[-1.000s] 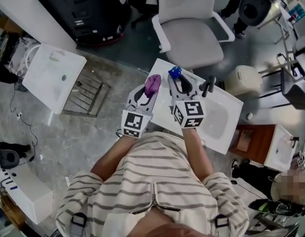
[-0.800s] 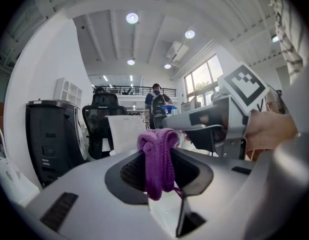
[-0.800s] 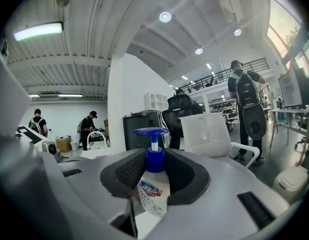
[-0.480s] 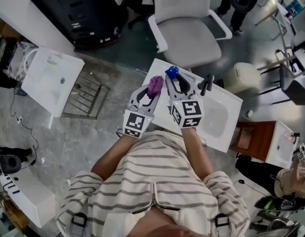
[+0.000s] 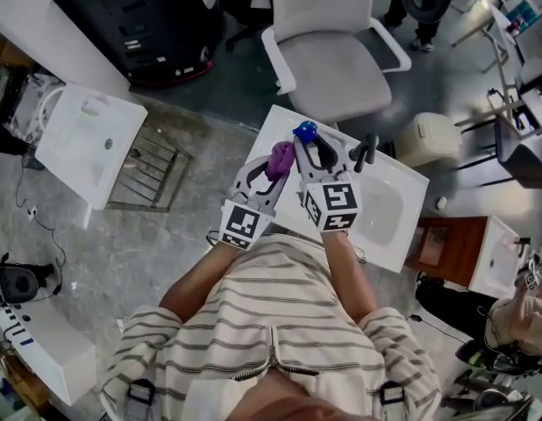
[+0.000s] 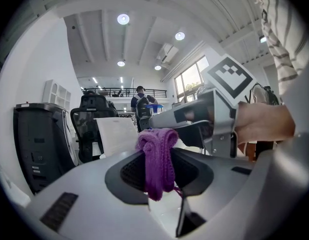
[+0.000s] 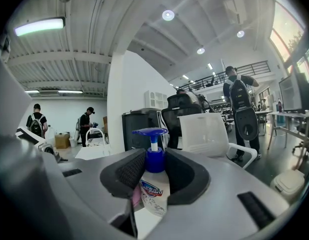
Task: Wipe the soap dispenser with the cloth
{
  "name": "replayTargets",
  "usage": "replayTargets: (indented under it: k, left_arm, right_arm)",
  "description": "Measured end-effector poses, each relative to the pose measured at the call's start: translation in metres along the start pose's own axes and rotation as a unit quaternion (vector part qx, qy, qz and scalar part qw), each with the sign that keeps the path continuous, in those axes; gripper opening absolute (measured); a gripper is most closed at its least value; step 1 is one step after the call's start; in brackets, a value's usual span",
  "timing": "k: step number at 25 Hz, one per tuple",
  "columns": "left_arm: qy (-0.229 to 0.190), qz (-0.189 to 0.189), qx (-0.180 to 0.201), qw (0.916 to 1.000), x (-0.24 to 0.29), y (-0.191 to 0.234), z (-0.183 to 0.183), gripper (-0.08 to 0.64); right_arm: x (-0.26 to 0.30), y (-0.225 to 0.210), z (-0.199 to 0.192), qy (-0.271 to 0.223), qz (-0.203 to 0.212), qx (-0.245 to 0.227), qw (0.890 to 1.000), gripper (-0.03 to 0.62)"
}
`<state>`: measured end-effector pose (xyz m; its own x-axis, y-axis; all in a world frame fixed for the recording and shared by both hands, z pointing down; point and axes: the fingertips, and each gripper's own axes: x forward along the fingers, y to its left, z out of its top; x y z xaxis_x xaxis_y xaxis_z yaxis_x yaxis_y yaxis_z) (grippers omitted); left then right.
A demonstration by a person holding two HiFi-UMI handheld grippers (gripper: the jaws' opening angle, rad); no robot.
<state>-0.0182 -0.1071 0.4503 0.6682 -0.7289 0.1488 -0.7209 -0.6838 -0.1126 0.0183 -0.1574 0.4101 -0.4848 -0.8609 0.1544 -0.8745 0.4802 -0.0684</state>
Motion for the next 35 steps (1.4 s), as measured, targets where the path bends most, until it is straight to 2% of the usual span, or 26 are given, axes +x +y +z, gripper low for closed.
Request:
replayTargets:
  k: [20, 35]
  left_arm:
    - [-0.013, -0.065, 0.058, 0.9961, 0.011, -0.044, 0.013, 0.117]
    - [-0.029, -0.101, 0.060, 0.9927, 0.023, -0.069, 0.017, 0.118]
  right_arm:
    - [-0.024, 0.001, 0.015, -0.008, 0.000, -0.004, 1.000, 0.130]
    - [-0.036, 0.002, 0.018, -0.008, -0.003, -0.007, 1.000, 0.130]
